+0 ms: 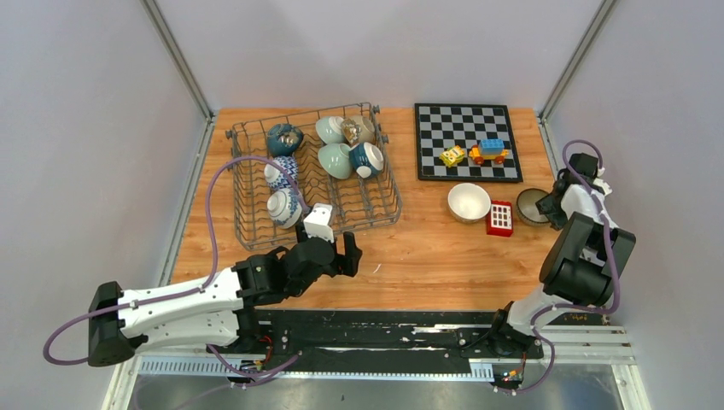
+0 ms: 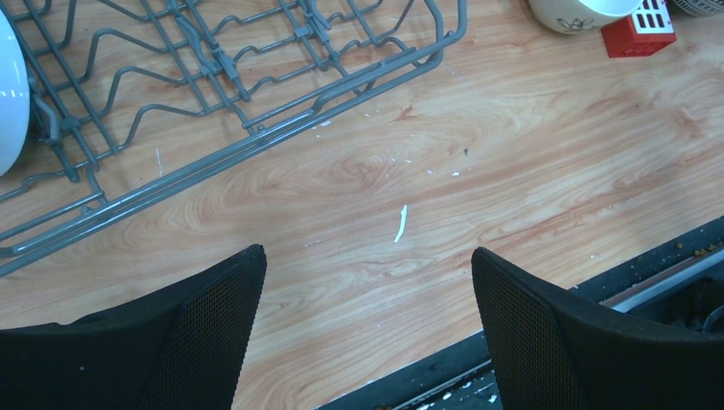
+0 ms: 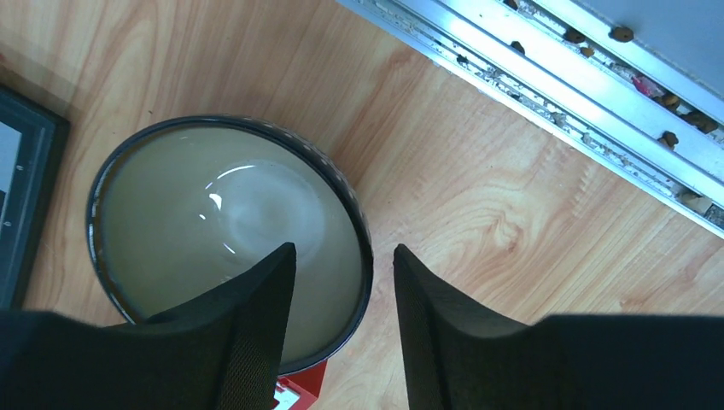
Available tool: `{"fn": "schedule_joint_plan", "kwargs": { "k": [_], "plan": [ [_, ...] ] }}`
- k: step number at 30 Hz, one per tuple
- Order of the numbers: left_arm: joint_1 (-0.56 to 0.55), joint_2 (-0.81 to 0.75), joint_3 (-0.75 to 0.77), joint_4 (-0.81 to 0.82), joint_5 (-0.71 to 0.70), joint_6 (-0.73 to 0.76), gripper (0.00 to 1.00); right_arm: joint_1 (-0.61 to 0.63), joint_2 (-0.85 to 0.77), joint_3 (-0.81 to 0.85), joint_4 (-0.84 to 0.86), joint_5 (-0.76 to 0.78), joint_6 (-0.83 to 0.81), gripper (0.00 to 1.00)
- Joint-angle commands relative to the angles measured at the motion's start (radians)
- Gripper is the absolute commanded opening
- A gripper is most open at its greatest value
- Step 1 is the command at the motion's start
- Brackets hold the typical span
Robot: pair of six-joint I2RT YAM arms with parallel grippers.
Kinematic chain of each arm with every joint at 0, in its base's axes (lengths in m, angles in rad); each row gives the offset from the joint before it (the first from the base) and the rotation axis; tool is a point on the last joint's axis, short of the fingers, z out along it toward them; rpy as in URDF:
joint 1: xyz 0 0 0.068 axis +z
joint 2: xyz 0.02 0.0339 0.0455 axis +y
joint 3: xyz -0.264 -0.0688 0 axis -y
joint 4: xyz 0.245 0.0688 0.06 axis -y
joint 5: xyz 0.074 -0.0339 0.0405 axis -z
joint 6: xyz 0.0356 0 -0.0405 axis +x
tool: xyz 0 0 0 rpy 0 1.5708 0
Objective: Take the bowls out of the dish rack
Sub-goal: Place the bowl at the center of the board, then pick up the bowl from the dish rack.
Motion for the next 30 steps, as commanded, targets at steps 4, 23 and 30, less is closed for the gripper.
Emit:
{"fn": "schedule_joint_plan", "kwargs": {
  "k": [4, 23, 30],
  "plan": [
    [-0.002, -0.035, -0.021, -0.006, -0.014, -0.033, 0.91, -0.016, -0.068, 0.008, -0.025, 0.025, -0.05, 0.64],
    [-0.002, -0.071, 0.081, -0.168, -0.233, -0.128, 1.0, 0.534, -0.397, 0.347, 0.028, 0.321, -0.238, 0.99],
    [-0.001, -0.088, 0.14, -0.173, -0.312, 0.021, 1.0, 0.927, -0.598, 0.248, 0.102, 0.206, -0.413, 0.99]
  ]
}}
